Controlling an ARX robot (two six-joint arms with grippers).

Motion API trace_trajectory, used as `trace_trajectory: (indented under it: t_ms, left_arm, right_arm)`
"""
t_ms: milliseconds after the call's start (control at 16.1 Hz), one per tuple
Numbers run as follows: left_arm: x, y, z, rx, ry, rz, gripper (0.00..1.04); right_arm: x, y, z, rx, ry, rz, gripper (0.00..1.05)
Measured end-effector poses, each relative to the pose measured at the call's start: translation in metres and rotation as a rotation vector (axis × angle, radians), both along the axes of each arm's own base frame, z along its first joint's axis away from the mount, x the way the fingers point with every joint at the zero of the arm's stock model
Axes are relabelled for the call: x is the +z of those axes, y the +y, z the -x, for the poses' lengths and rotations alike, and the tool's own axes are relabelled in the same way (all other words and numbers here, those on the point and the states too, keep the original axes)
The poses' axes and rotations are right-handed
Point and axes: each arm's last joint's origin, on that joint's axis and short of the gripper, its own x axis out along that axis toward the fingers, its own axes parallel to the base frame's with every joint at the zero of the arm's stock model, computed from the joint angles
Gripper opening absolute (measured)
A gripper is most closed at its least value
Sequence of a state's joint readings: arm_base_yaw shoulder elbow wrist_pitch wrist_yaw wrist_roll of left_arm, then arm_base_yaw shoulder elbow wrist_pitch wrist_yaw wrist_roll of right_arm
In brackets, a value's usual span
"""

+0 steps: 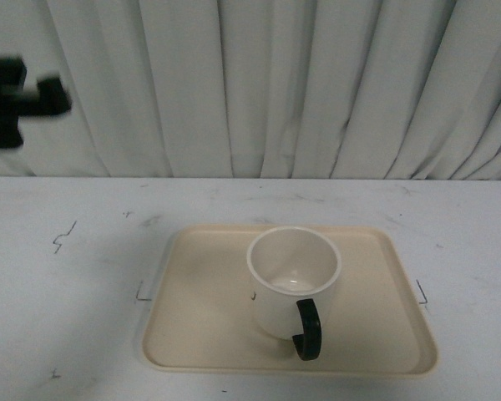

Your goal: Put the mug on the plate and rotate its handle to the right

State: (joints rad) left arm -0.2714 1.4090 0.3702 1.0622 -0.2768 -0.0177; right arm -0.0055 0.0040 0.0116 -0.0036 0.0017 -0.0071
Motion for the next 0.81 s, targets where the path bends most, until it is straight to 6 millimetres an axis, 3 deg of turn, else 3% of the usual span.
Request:
trace_trajectory:
  t_ms: [125,249,436,560,810]
  left_arm:
    - [-0.018,0.016,0.022,-0.008,0.073,-0.020,0.02]
    - [-0.010,0.029,0.039,0.009,-0.001,-0.005,0.02]
    - [-0.030,0.039,0.063,-0.010,0.077,-0.017,0.02]
    - [-0.020,0.046,0.073,0.004,0.018,-0.009,0.02]
    - [-0.021,0.061,0.093,0.017,0.030,-0.010,0.02]
  right_arm:
    - [0.000,0.000,0.000,0.000,0.000,0.000,0.98]
    - [0.000,0.000,0.000,0.000,0.000,0.000,0.98]
    - [0.000,0.000,0.000,0.000,0.000,0.000,0.98]
    - [0.000,0.000,0.000,0.000,0.000,0.000,0.98]
    - [0.000,0.000,0.000,0.000,0.000,0.000,0.98]
